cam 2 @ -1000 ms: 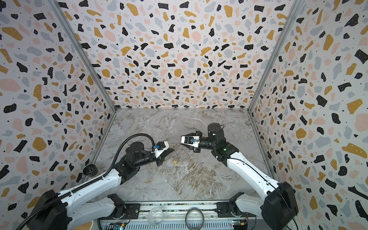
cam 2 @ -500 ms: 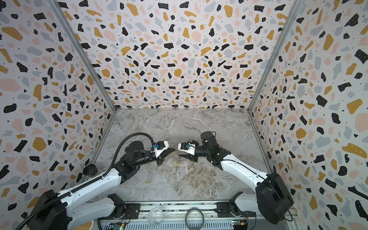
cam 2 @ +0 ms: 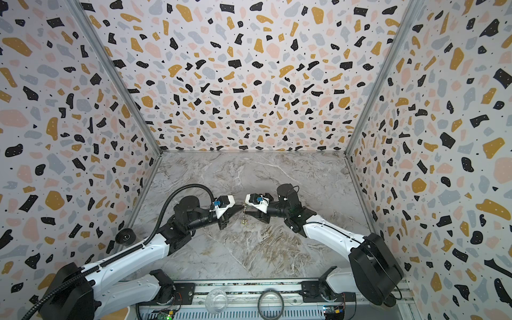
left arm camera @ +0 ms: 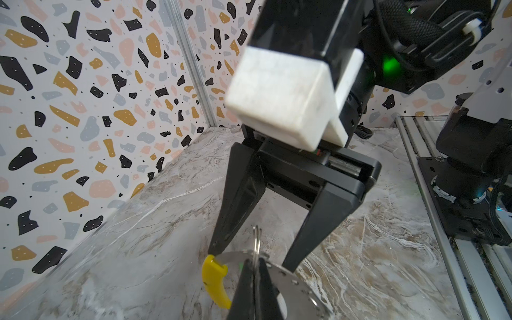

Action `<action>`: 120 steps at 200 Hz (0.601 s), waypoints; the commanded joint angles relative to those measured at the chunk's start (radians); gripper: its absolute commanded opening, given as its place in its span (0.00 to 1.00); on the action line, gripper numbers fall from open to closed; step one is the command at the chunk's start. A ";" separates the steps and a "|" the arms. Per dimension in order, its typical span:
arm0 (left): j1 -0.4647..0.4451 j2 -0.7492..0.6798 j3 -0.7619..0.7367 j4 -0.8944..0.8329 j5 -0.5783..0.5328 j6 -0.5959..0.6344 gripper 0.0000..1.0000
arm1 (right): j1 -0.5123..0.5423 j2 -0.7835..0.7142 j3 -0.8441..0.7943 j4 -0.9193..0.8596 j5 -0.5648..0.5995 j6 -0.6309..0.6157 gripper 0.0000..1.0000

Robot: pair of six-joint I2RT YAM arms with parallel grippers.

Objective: Remove the keys from the keyring

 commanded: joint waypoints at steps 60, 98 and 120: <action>-0.005 -0.004 0.017 0.049 -0.002 0.017 0.00 | 0.005 -0.017 -0.037 0.058 0.046 0.019 0.38; -0.005 -0.009 0.020 0.029 -0.007 0.035 0.00 | 0.005 -0.037 -0.049 0.065 0.070 0.007 0.34; -0.005 -0.011 0.020 0.020 -0.007 0.043 0.00 | 0.006 -0.044 -0.056 0.075 0.090 0.005 0.31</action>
